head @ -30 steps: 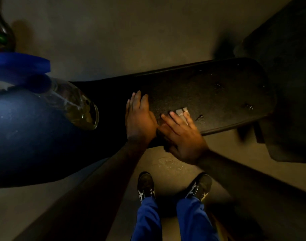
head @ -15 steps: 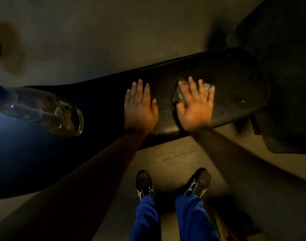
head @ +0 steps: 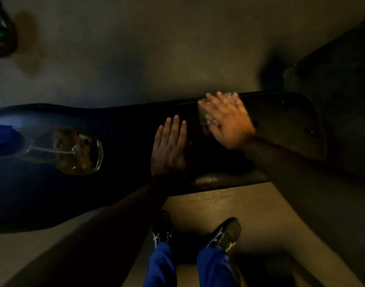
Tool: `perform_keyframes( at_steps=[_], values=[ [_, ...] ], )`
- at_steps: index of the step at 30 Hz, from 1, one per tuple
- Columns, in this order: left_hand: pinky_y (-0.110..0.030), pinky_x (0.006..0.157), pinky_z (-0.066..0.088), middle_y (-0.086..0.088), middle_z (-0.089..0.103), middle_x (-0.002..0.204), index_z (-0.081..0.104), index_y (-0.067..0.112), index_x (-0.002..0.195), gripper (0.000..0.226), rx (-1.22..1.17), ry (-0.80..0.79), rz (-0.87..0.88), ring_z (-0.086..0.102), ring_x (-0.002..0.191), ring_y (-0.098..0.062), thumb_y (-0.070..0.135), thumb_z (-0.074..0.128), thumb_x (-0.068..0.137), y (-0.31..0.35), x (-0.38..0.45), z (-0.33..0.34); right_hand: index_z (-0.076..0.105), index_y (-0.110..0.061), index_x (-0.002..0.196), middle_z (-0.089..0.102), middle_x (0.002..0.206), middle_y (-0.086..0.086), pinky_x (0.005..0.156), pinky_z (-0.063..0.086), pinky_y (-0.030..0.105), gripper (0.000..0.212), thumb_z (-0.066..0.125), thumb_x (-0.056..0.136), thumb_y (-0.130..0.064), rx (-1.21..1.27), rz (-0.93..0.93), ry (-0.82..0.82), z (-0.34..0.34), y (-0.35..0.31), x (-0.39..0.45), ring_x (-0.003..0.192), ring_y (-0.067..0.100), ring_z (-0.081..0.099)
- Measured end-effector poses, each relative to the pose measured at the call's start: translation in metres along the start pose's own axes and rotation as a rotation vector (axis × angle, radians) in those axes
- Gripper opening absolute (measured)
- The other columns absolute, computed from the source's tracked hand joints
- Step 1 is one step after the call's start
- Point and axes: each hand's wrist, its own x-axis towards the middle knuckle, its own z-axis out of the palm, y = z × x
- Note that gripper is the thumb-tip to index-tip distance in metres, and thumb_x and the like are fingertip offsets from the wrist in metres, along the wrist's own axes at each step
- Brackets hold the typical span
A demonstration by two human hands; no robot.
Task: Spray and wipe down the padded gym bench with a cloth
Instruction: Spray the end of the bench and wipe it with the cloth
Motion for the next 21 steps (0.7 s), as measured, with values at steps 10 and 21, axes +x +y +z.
perform_keyframes(
  at_steps=[10,21],
  values=[
    [-0.051,0.116,0.027,-0.022,0.039,0.15,0.044,0.003,0.143,0.055,0.079,-0.096,-0.038,0.035,0.141,-0.037,0.036,0.035,0.1,0.009,0.002,-0.009,0.032,-0.029,0.156,0.03,0.165,0.005,0.123,0.01,0.058,0.072,0.03,0.093,-0.064,-0.01,0.046,0.014,0.0,0.014,-0.039,0.154,0.031,0.023],
    [-0.047,0.117,0.026,-0.021,0.04,0.15,0.042,0.002,0.143,0.061,-0.064,-0.127,-0.043,0.035,0.142,-0.033,0.028,0.028,0.089,0.06,-0.006,-0.013,0.028,-0.03,0.158,0.024,0.167,0.006,0.122,0.005,0.056,0.066,0.037,0.097,-0.054,0.063,0.192,0.051,0.005,0.035,-0.086,0.155,0.032,0.017]
  ],
)
